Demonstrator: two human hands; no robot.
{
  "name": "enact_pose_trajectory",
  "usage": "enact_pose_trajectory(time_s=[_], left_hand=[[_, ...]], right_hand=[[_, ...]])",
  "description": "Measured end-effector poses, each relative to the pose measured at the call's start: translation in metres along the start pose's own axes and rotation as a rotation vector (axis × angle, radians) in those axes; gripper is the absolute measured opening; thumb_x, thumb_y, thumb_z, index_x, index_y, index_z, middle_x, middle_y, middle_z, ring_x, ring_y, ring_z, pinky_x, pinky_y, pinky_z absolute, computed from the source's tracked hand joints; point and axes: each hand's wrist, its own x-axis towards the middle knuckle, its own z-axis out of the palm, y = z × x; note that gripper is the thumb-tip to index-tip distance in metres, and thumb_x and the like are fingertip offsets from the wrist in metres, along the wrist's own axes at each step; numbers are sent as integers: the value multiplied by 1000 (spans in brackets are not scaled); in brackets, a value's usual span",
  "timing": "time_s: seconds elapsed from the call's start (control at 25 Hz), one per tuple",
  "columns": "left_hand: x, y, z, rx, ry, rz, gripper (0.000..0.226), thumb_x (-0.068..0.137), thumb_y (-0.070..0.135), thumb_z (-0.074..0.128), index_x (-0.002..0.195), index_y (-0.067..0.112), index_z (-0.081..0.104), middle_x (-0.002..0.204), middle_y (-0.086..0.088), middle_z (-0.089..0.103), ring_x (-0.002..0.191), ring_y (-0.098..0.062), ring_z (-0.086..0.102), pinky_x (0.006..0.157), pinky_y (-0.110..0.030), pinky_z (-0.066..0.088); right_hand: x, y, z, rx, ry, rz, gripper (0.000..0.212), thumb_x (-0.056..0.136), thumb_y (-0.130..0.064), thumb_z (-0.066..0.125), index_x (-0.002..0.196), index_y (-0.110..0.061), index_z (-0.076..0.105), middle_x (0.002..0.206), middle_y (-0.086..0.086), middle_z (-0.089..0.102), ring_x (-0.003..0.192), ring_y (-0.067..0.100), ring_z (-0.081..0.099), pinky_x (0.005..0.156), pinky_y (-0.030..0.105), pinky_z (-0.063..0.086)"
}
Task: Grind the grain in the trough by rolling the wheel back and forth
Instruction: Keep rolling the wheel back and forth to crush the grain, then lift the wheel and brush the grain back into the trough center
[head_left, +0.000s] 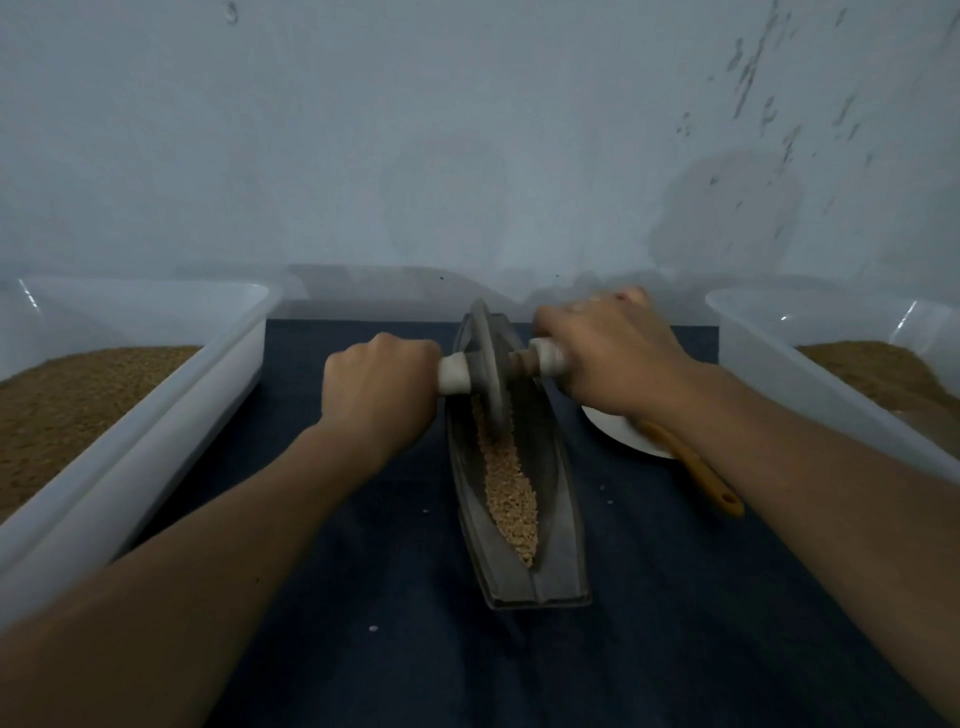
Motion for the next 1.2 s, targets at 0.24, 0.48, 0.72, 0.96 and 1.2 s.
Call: enact_pose_trajectory(time_s=[0.24,0.48,0.72,0.96,1.2], left_hand=[[-29,-18,6,-414,-27,-310,12,74,31,65,70,32,54,64,10,56,56,-14,53,50,-26,39],[-41,-39,8,-855,-13,-553,14,68,23,74,66,21,60,57,3,64,57,-19,64,48,-28,44],[-52,-46,10,-1054,69,-624,17,67,31,72,66,21,58,56,2,64,53,-18,61,48,-31,46],[-50,-41,11,-1001,44,-552,17,69,30,75,67,22,60,57,7,65,53,-15,61,50,-29,45],[-50,-42,9,-1009,62,-558,16,71,28,75,69,21,61,59,6,66,55,-17,64,50,-32,48]], right_hand=[[-118,16,-37,383,287,217,77,85,-42,72,149,-42,29,144,-10,39,130,21,42,98,37,43],[-174,26,7,112,-154,293,69,90,-72,43,146,-50,10,105,-17,45,78,2,51,66,26,54],[-163,35,4,358,142,304,27,92,-30,68,117,-39,65,84,-17,59,69,3,57,63,27,50],[-117,-1,-60,488,643,74,12,99,-35,65,98,-26,73,81,-20,64,78,2,62,69,7,42],[-37,-55,-62,458,538,-135,19,99,-23,64,90,-8,72,78,3,68,68,16,62,65,37,52]])
